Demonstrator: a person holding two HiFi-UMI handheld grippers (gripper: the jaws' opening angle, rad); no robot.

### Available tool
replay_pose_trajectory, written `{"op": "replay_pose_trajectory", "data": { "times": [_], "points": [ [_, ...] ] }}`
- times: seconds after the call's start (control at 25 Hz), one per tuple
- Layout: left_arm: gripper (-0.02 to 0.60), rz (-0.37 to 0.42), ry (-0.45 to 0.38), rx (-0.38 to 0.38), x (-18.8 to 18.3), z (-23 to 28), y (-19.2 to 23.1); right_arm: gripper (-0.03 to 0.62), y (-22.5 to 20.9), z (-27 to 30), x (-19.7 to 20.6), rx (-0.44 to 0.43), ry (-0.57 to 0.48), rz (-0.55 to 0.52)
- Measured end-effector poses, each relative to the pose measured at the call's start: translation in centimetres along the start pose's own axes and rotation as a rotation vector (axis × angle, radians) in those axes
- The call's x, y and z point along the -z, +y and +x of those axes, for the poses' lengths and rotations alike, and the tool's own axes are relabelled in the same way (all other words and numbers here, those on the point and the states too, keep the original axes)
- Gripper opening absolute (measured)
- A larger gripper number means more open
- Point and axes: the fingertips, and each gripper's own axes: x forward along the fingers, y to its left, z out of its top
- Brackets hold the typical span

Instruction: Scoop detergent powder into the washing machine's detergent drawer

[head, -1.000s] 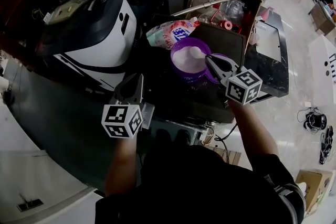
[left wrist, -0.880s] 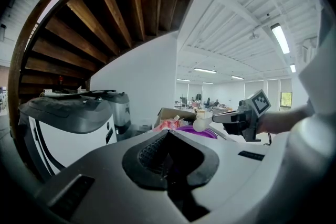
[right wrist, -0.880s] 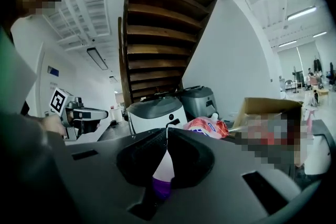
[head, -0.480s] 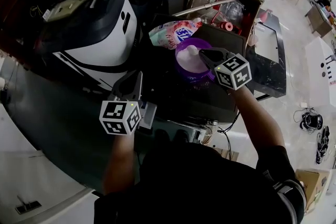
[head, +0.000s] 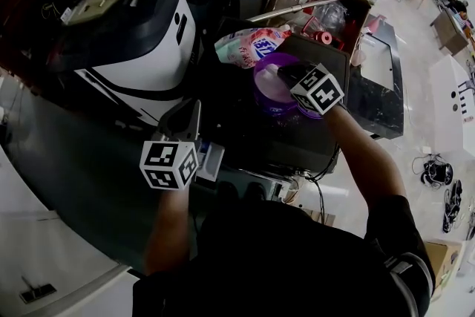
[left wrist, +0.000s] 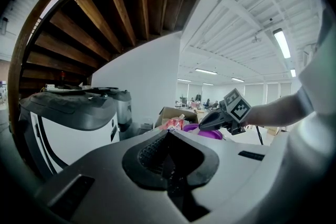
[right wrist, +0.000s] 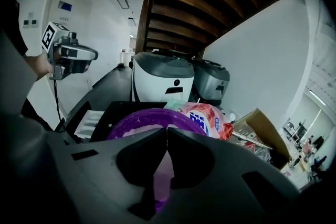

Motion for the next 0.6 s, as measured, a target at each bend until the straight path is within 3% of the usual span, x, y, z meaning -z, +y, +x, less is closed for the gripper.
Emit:
{"op": "replay_pose_trajectory", "data": {
  "times": [0.6],
  "points": [
    [0.008, -0.015, 0.005, -0.004, 0.4, -0.4, 1.1, 0.020, 0.6, 2.5, 0.5, -0.027, 0.125, -0.124]
  ]
}}
